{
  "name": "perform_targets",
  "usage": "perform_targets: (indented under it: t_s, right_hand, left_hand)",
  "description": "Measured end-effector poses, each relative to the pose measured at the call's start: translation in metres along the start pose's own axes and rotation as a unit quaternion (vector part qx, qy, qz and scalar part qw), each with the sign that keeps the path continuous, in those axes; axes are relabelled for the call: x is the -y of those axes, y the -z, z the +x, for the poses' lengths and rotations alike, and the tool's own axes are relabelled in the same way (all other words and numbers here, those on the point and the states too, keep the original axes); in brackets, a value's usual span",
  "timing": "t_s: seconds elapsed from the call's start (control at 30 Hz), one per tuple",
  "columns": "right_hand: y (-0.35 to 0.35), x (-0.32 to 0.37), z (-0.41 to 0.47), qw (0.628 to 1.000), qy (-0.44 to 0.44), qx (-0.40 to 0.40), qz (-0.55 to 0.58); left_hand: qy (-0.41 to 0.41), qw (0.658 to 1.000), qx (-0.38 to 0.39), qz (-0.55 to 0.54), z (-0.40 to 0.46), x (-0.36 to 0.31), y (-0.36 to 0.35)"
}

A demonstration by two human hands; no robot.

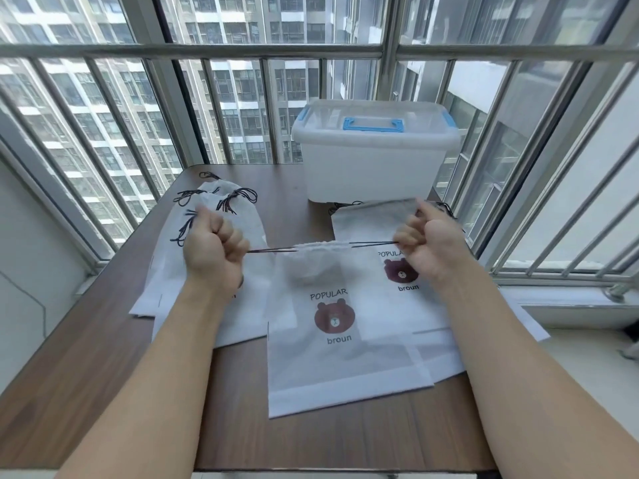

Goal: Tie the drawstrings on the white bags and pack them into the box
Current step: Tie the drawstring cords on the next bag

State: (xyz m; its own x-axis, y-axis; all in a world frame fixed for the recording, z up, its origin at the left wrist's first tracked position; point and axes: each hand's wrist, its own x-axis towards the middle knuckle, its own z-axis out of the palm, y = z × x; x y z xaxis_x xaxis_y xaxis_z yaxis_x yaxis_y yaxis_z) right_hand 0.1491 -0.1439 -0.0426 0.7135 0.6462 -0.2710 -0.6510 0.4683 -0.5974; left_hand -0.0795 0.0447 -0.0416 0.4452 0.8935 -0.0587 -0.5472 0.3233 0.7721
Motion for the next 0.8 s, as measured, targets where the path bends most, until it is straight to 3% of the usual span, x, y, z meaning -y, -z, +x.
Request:
perform_targets:
  t_s: [0.17,0.3,0.4,0.5,0.53,0.63,0.67,0.73,0.8]
  right_hand:
    - [0.010,0.013,0.003,0.993,0.081,-0.074,-0.041]
    - [-0.004,-0.006,-0.008,0.982,0.101,0.020,-0.157]
    - [-0.011,-0.021,-0.015,0.950,0.115,0.107,-0.269]
    - [-0.015,-0.033,-0.021,0.876,0.189,0.151,-0.417]
    - [-0.014,-0.035,-0.020,0.828,0.208,0.161,-0.496]
    - [-0.005,-0.044,-0.013,0.620,0.245,0.151,-0.730]
    - [-0.005,-0.045,-0.011,0.590,0.254,0.146,-0.752]
    - [-0.006,-0.042,-0.010,0.590,0.263,0.168,-0.745]
    - [-0.008,-0.032,-0.017,0.618,0.214,0.213,-0.726]
  left_hand:
    - [-0.061,0.997,-0.051,0.022,0.008,-0.019,0.018]
    - [-0.051,0.998,0.017,0.045,-0.003,-0.004,0.005]
    - [-0.001,0.994,0.096,0.042,-0.013,0.008,-0.009]
    - [0.008,0.984,0.153,0.089,-0.018,0.021,-0.020]
    - [0.000,0.981,0.162,0.106,-0.018,0.026,-0.022]
    - [-0.047,0.971,0.169,0.162,-0.025,0.031,-0.026]
    - [-0.052,0.970,0.166,0.172,-0.028,0.030,-0.029]
    - [-0.052,0.972,0.145,0.175,-0.031,0.025,-0.038]
    - [-0.031,0.976,0.116,0.183,-0.029,0.019,-0.050]
